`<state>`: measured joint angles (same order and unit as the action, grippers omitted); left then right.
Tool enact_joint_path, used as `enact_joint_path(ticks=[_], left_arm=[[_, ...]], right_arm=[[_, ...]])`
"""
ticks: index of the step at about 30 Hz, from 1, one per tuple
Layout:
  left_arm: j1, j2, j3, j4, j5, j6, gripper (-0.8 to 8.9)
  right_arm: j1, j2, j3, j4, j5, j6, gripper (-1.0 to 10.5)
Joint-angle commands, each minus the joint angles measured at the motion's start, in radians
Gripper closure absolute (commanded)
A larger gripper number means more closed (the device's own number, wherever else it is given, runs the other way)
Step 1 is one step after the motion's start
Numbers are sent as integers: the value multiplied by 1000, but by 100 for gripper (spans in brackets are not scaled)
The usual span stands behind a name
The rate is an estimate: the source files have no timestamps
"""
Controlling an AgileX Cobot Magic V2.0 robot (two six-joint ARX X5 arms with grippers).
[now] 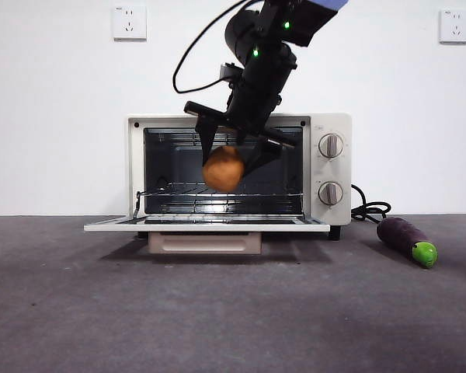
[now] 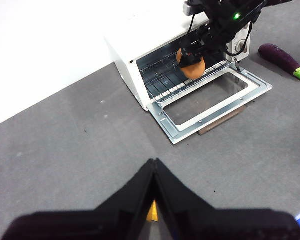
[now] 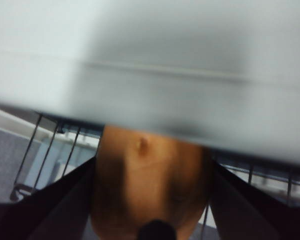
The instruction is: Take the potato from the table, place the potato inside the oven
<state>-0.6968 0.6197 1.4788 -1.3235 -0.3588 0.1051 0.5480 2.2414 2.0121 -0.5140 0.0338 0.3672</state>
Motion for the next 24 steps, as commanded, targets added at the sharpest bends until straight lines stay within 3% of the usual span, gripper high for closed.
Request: enact_joint_path(ticks=[1,20,24], left_arm=[[-3,-4,-7,5,-6,11,819],[-3,-4,-7,5,-9,11,819],[-3,-4,-7,5,-9,11,819]], right_arm=[[0,20,3,13,22,7,958],[-7,20,8,15,10,0,932],[-7,20,8,16,-2,0,746]])
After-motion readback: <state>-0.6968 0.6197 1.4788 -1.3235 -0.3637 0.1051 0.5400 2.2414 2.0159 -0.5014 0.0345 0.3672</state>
